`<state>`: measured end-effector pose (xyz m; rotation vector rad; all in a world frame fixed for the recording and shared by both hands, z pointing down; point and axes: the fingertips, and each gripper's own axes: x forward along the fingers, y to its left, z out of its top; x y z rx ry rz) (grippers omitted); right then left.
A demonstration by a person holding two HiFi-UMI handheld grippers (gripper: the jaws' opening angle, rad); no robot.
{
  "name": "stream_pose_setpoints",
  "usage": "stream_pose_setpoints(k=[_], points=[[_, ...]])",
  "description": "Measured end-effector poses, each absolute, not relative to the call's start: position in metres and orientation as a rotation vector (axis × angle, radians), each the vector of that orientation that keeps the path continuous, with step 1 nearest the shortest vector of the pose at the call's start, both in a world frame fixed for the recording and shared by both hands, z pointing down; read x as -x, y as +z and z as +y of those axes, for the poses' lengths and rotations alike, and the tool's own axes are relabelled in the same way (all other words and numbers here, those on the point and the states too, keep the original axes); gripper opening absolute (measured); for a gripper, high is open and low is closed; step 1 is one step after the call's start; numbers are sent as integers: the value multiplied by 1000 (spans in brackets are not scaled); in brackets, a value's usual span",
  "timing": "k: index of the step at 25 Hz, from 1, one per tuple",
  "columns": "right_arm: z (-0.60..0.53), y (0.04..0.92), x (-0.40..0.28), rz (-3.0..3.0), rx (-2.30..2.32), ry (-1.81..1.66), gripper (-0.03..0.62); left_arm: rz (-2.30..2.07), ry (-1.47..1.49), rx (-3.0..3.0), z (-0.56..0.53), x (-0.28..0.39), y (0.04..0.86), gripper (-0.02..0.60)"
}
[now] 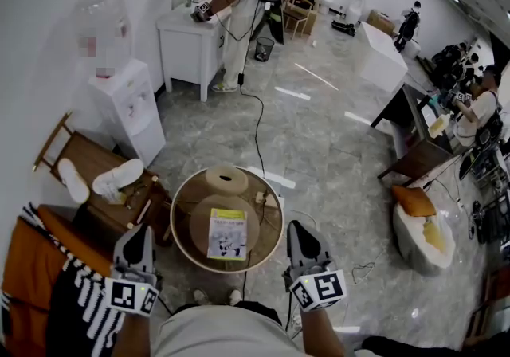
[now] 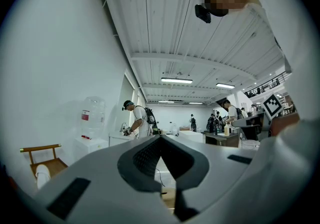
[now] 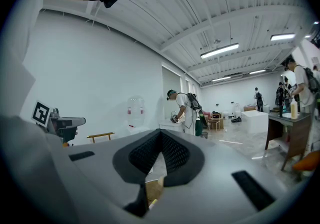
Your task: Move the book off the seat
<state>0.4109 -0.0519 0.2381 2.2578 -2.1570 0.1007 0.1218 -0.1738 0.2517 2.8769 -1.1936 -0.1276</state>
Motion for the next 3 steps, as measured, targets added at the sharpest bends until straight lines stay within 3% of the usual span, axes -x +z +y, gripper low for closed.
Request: stream_pose_setpoints(k=[3], points=[[-53,238,-410,-2157,-2259,101,21,-1191,-121,-2873,-175,-121,253,14]])
